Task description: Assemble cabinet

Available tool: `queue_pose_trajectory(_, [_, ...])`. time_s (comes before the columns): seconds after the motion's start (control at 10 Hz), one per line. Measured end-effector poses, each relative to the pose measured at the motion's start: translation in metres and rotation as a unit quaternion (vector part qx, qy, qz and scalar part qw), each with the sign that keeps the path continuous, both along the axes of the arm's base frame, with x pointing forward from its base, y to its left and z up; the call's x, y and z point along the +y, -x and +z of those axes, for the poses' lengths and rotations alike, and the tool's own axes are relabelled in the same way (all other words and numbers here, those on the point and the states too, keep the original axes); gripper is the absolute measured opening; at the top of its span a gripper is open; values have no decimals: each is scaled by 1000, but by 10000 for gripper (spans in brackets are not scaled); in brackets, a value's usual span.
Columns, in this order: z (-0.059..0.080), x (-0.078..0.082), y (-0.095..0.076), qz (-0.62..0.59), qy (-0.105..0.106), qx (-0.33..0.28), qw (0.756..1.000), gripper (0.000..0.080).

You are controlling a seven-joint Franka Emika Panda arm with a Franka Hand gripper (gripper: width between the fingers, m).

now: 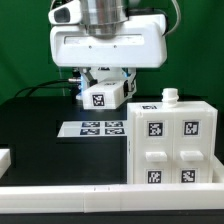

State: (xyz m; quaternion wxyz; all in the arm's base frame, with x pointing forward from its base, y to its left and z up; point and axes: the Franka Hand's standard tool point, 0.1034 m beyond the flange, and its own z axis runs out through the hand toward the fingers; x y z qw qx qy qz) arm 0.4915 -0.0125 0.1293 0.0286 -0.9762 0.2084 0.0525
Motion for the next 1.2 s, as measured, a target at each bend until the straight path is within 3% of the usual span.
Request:
queue_pose_trajectory(0.4, [-1,1,2,1,0,4,1000,558])
queue_pose_trajectory(0.9, [45,47,-35,-15,-5,0,1000,558])
queue_pose_trajectory(1.1, [56,69,-58,-2,-5,7,1000,558])
queue_pose_trajectory(1.2, [54,67,-59,-2,-5,4,1000,558])
